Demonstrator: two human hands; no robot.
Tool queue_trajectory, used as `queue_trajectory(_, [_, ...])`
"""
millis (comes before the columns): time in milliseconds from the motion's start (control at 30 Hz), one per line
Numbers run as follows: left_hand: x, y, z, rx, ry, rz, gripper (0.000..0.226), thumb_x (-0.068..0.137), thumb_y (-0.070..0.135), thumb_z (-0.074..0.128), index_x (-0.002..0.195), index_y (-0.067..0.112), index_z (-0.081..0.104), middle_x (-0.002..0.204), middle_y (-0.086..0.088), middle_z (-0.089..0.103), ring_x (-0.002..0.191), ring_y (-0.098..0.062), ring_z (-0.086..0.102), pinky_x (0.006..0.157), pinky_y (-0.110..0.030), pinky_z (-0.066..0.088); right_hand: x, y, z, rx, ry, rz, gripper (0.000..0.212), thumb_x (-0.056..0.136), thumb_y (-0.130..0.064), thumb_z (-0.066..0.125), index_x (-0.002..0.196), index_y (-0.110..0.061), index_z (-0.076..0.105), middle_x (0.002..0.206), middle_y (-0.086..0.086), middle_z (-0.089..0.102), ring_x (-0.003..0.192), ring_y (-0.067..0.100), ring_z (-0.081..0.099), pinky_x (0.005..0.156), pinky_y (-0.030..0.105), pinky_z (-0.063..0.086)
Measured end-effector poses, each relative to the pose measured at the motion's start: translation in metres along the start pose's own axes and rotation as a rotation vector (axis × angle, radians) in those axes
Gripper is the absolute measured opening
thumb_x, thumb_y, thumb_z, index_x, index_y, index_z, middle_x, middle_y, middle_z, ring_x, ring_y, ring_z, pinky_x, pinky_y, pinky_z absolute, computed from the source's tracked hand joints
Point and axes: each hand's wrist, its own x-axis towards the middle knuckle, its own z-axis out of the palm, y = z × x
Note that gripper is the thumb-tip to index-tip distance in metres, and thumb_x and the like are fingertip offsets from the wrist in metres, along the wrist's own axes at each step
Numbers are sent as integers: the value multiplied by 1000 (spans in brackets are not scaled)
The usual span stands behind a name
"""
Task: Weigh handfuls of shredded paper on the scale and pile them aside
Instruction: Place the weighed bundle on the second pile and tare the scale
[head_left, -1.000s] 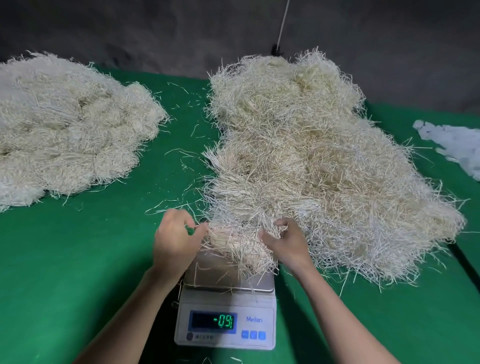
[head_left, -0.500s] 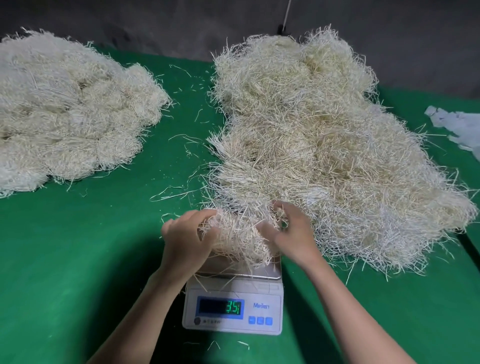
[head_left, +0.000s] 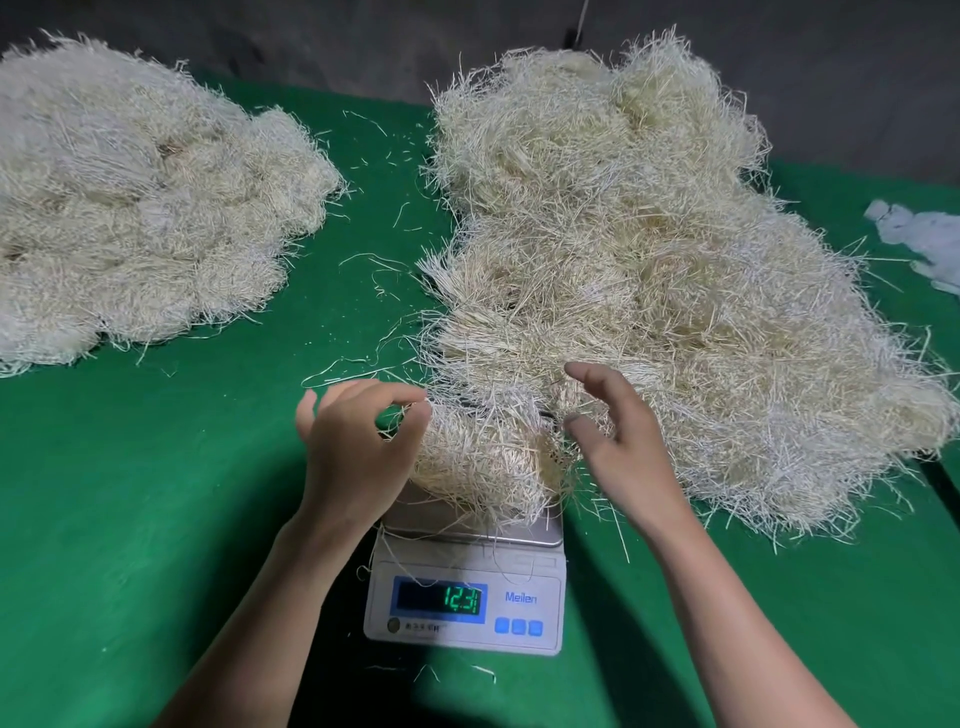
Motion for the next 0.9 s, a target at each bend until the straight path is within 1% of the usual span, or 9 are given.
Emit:
queue_trajectory(200, [-1,5,-3,-38,-38,-22,20,79,34,52,78,27,71,85,28,56,98,-10,56,110,-57,19,-1,5,3,-10,-17,-4,40,91,-5,56,124,-26,52,131,-12,51,123,3,44,109,25,30])
queue_trajectory(333, [0,6,-4,-49,-51,-14,21,80,33,52,78,25,71,87,23,60,97,-13,60,107,-59,23,0,7,3,-13,-17,-12,40,90,-7,57,126,-25,53,132,-10,52,104,-9,50,101,19,35])
queue_trajectory(467, [-1,8,-3,-68,-66,-6,20,80,33,52,78,26,70,89,23,60,97,-12,59,107,-59,24,0,7,3,-4,-10,-8,39,91,-7,56,126,-24,54,131,-10,52,103,7,55,99,14,37])
queue_trajectory(567, [-1,9,-3,-77,-69,-7,21,80,33,52,78,25,70,89,23,60,96,-13,60,107,-58,24,-1,7,3,1,-12,-15,39,91,-5,56,124,-25,54,126,-12,53,118,2,46,105,20,32])
queue_trajectory(700, [-1,8,-1,-74,-60,15,21,80,32,52,77,24,71,88,24,60,96,-13,61,106,-59,26,-1,7,3,1,-12,-21,39,91,-5,57,124,-24,53,123,-13,53,119,1,44,106,22,31])
queue_trajectory(767, [0,5,0,-86,-43,40,23,80,30,53,81,19,73,89,20,61,95,-15,62,104,-54,32,-1,8,3,-13,-7,-22,40,90,-9,58,126,-26,51,127,-14,51,121,2,43,110,31,31])
queue_trajectory(800, [0,1,1,-99,-32,46,26,79,29,53,86,16,74,91,18,62,96,-16,62,103,-46,37,-1,9,3,-21,-20,-25,45,89,-16,61,130,-28,48,131,-14,48,124,3,41,112,34,30])
queue_trajectory(867, [2,-7,4,-116,-5,26,35,80,28,50,103,11,71,102,8,63,102,-14,58,94,-26,38,-2,12,4,-52,-114,-32,73,79,-39,69,141,-40,30,145,-19,28,132,1,27,114,35,20])
queue_trajectory(900, [3,-12,6,-115,2,-2,41,81,28,49,113,9,66,112,3,62,107,-12,54,93,-23,35,-2,15,6,-82,-177,-31,92,70,-52,72,143,-49,16,150,-24,13,136,-1,16,114,36,11])
